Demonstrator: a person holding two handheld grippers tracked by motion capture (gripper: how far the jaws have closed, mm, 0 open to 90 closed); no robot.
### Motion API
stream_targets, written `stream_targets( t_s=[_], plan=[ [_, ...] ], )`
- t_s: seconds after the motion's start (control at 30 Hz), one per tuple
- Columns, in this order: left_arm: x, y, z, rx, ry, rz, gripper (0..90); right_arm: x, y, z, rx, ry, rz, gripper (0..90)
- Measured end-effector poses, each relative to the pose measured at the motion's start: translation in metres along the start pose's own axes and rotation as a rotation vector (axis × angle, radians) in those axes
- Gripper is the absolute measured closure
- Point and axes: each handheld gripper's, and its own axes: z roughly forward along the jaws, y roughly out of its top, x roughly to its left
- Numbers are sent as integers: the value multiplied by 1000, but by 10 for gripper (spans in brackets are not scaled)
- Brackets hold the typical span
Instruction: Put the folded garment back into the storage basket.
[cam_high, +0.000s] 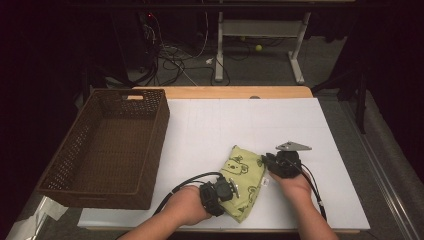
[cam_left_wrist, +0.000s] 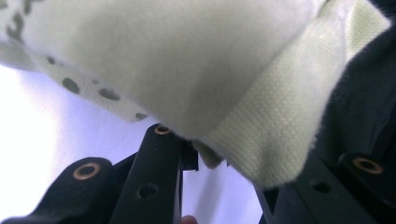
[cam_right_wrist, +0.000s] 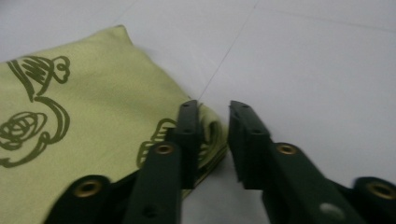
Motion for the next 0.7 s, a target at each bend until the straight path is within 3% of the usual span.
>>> stream_targets(
  t_s=[0.07,0.1,0.23,0.4,0.5,0.63,0.7],
  plan=[
    [-1,0,1,-18,-6,-21,739,-3,5,-5,-29,6,15,596],
    [0,0,0,1,-5,0,739,-3,8,-7,-43,0,19,533],
    [1,0,0,0,-11,-4,739,-3,17,-4,-47,-1,56,388],
    [0,0,1,-17,-13,-19,739,-1,13,13,45,-3,63,378],
    [-1,0,1,-16,-11,-16,739,1,5,14,81,4,60,400],
    [0,0,1,-14,-18,-16,739,12,-6,7,62,-14,9,478],
    [0,0,1,-18,-19,-16,739,15,-10,6,46,-17,12,507]
  ],
)
